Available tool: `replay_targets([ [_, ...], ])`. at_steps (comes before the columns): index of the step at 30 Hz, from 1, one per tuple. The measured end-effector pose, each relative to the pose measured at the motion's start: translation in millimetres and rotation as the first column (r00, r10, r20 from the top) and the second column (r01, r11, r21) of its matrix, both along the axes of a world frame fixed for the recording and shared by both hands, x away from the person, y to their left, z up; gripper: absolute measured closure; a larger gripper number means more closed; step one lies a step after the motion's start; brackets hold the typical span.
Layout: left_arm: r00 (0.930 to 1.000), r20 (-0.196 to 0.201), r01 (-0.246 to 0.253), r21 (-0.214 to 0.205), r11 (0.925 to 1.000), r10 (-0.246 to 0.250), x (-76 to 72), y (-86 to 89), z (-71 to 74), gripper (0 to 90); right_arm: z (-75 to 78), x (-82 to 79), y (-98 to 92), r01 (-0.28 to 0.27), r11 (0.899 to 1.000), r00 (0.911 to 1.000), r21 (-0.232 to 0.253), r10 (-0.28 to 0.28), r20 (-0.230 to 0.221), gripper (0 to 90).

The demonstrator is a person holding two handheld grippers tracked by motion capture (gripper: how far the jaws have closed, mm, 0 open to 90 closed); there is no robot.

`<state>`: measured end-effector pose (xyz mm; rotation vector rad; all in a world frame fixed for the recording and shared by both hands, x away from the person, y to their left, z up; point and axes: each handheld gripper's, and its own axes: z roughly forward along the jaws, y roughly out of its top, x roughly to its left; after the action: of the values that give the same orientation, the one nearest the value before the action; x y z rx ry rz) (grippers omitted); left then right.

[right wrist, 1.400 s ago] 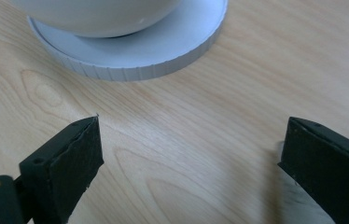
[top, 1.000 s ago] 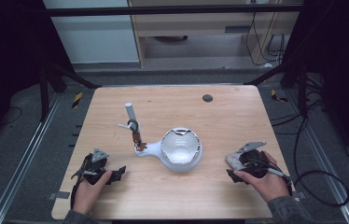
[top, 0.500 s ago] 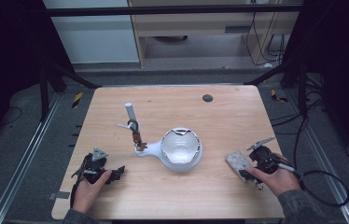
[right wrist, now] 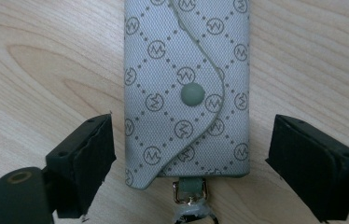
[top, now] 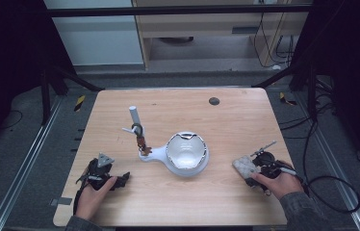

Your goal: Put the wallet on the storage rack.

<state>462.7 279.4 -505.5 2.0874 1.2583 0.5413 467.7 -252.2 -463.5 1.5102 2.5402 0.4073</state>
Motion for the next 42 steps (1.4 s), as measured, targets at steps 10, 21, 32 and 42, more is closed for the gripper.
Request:
replay_targets([
  [10, 1.0000, 0.005, 0.003, -0.003, 1.0000, -0.003, -0.1, -0.9, -0.6, 4.1, -6.1, 0.8, 0.1, -0.014, 1.000, 0.9996, -0.019, 0.013, -0.025, 22.8],
  [21, 0.9999, 0.007, 0.008, 0.000, 1.0000, -0.008, -0.4, -0.9, -0.7, 3.9, 0.4, -1.6, 3.4, -0.068, 0.996, 0.9976, -0.054, 0.067, -0.019, 30.8],
  [32, 0.9998, 0.016, 0.011, -0.007, 0.9999, -0.011, -0.8, -0.9, -2.2, 2.6, 41.4, -9.8, 14.8, -0.166, 0.984, 0.9850, -0.070, 0.169, 0.036, 31.3],
  [42, 0.9997, 0.022, 0.013, -0.009, 0.9999, -0.013, -1.0, -1.0, -2.9, 2.1, 75.1, -8.5, 33.9, -0.256, 0.960, 0.9611, -0.116, 0.265, 0.076, 31.2],
])
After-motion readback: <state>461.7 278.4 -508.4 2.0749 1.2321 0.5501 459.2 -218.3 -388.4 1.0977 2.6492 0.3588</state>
